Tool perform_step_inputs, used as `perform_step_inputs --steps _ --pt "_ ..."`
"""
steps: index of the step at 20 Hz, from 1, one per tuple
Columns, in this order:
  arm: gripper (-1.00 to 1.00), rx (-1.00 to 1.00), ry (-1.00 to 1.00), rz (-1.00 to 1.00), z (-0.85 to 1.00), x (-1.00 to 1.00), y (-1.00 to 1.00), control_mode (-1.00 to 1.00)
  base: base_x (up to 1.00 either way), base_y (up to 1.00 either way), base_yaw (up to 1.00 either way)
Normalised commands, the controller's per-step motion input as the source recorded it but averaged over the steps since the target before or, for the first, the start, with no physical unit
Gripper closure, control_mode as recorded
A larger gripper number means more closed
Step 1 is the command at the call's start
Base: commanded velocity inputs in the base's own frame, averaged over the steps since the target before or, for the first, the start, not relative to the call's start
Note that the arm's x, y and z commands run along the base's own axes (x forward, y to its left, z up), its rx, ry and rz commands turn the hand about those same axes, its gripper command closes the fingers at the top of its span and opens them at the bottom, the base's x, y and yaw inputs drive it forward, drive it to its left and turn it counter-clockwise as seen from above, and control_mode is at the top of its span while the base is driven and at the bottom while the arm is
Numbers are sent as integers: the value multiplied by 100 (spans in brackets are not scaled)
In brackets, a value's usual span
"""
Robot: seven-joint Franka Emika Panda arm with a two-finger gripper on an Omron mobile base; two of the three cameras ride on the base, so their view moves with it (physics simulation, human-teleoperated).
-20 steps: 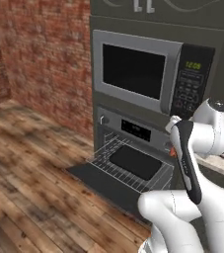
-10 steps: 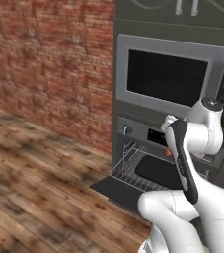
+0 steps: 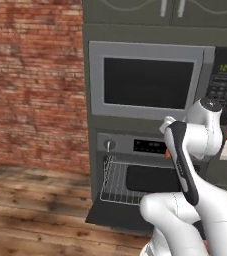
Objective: Place the sweet potato on the rack of the oven.
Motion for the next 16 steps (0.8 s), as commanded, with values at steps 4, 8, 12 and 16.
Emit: perform_step_inputs --steps 4,8,12,16 --pt "100 0 0 0 0 0 0 100 40 82 -49" --pt "100 0 0 0 0 0 0 100 27 42 -25" --pt "100 0 0 0 0 0 0 100 51 0 -3" --pt "100 0 0 0 0 0 0 100 52 0 0"
